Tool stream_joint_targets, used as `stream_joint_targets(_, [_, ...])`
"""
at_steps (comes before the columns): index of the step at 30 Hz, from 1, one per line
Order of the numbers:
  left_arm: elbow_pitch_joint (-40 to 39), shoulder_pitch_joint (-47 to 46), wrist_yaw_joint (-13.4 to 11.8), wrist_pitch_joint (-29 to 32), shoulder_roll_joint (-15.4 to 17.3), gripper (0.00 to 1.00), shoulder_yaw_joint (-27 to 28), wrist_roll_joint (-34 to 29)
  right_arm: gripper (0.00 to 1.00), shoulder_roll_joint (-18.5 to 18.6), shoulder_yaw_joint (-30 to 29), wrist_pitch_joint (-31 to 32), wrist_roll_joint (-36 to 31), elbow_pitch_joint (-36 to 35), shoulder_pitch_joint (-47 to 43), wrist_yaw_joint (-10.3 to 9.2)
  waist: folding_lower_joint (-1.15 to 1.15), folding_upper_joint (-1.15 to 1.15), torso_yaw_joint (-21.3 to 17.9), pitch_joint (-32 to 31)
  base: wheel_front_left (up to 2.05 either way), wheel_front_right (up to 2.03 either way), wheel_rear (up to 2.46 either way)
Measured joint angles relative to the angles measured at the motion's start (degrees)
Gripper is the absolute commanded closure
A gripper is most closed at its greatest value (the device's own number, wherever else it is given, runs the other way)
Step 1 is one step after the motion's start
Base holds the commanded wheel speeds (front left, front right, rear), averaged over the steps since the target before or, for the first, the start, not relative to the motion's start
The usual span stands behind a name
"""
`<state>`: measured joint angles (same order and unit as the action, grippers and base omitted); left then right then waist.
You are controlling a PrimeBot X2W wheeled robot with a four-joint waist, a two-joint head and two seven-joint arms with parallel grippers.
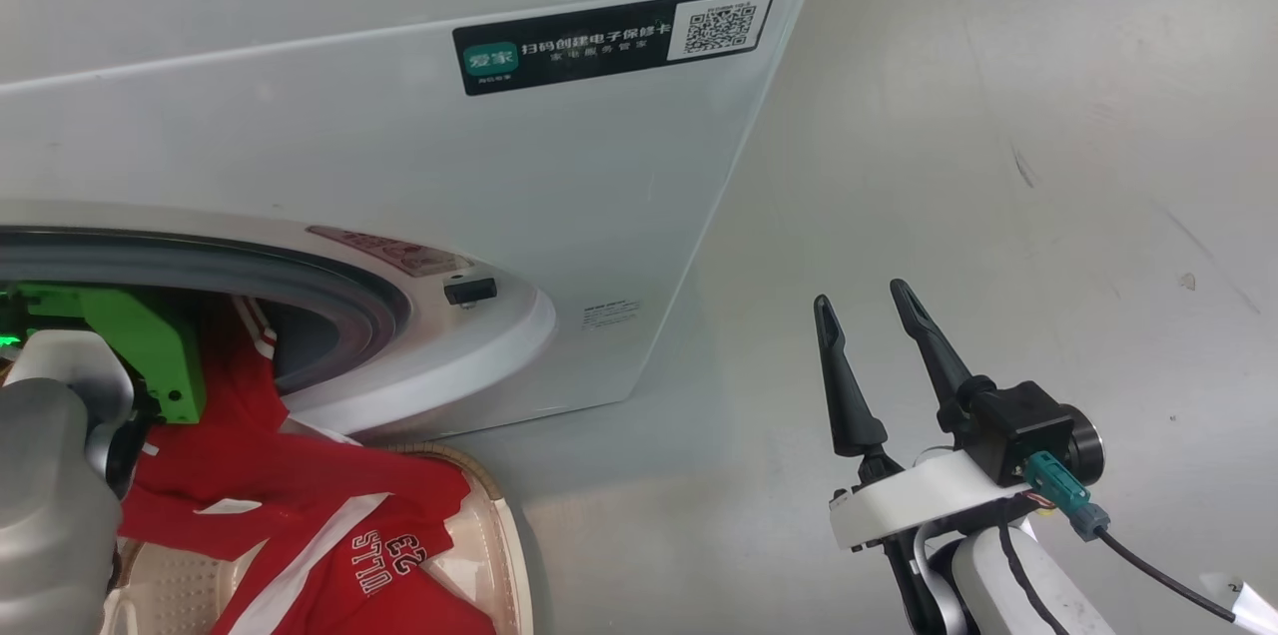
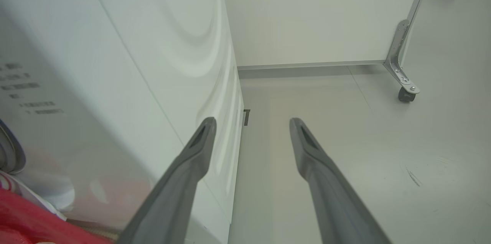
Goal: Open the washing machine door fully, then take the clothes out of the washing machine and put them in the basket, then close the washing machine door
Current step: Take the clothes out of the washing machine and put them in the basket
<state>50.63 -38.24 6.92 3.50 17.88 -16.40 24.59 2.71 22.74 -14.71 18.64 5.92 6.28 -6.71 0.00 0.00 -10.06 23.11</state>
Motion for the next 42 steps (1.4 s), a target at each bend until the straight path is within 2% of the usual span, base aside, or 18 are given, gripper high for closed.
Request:
stream_joint_targets(2, [0.7, -0.6, 0.0, 0.0, 0.0, 0.0, 0.0, -0.1, 0.0, 0.0, 0.0, 0.0, 0.0, 0.0, 0.3, 0.0, 0.0, 0.0, -0.1, 0.1, 0.0, 0.0, 0.0])
stream_joint_targets(3, [1.1, -0.9, 0.0, 0.0, 0.0, 0.23, 0.1, -0.1, 0.0, 0.0, 0.0, 0.0, 0.0, 0.0, 0.4, -0.01, 0.0, 0.0, -0.2, 0.2, 0.0, 0.0, 0.0])
stream_joint_targets(4, [1.5, -1.2, 0.0, 0.1, 0.0, 0.67, 0.1, -0.1, 0.0, 0.0, 0.0, 0.0, 0.0, 0.0, 0.4, -0.01, 0.0, 0.0, -0.3, 0.2, 0.0, 0.0, 0.0])
stream_joint_targets(5, [2.2, -1.5, 0.0, 0.1, -0.2, 1.0, 0.1, -0.1, 0.0, 0.0, 0.0, 0.0, 0.0, 0.0, 0.4, -0.02, 0.0, 0.0, -0.4, 0.3, 0.0, 0.0, 0.0])
stream_joint_targets(13, [4.3, -2.5, 0.0, -0.2, -0.5, 1.0, -0.1, -0.1, 0.0, 0.0, -0.3, 0.0, 0.0, 0.0, 0.7, -0.08, 0.0, 0.0, -0.2, 0.3, 0.0, 0.0, 0.0])
stream_joint_targets(20, [5.8, -2.6, 0.0, -2.7, -1.9, 1.0, -0.5, -0.4, 0.0, 0.0, -1.9, 0.0, 0.0, 0.3, 0.8, -0.09, 0.0, 0.0, 0.9, -0.6, 0.0, 0.0, 0.0])
stream_joint_targets(34, [6.5, -1.1, 0.2, -11.7, -4.6, 1.0, -3.2, -1.1, 0.0, 0.0, -4.1, 0.0, 0.0, 2.0, 0.1, -0.15, 0.0, 0.0, 4.7, -5.4, 0.0, 0.0, 0.0])
stream_joint_targets(42, [5.8, 1.6, 0.2, -16.3, -4.8, 1.0, -3.8, -1.0, 0.0, 0.0, -4.3, 0.0, 0.0, 2.7, -1.1, -0.49, 0.0, 0.0, 7.1, -8.1, 0.0, 0.0, 0.0])
